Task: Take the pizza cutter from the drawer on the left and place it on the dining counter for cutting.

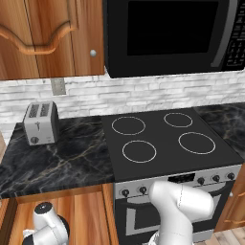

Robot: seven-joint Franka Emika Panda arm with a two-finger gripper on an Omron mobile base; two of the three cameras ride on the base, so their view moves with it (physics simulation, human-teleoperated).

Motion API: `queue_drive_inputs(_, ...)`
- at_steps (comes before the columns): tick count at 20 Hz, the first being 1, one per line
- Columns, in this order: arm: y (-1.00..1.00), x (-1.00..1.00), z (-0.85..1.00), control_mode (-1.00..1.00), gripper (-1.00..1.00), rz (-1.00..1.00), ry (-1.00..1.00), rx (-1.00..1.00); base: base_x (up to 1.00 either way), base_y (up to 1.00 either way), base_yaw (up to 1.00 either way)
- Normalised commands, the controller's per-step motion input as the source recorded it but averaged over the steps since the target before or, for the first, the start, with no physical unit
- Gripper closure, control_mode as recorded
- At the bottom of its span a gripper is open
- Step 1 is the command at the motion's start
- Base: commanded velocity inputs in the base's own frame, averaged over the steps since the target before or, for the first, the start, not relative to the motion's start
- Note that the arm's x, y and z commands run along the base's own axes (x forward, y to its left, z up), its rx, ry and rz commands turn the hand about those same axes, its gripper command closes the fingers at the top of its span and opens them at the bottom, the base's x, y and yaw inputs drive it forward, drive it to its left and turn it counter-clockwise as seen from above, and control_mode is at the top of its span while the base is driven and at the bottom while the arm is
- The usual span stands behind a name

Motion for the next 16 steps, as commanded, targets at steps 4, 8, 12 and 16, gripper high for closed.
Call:
queue_drive_inputs(4,0.00,0.00,0.00,-1.00,1.00,0.00,0.00,0.00,0.00,0.00,0.00)
queue_drive_inputs(8,0.00,0.00,0.00,-1.00,1.00,0.00,0.00,0.00,0.00,0.00,0.00)
queue_drive_inputs(12,0.00,0.00,0.00,-1.00,1.00,0.00,0.00,0.00,0.00,0.00,0.00)
queue_drive_inputs(16,0.00,0.00,0.00,-1.00,1.00,0.00,0.00,0.00,0.00,0.00,0.00)
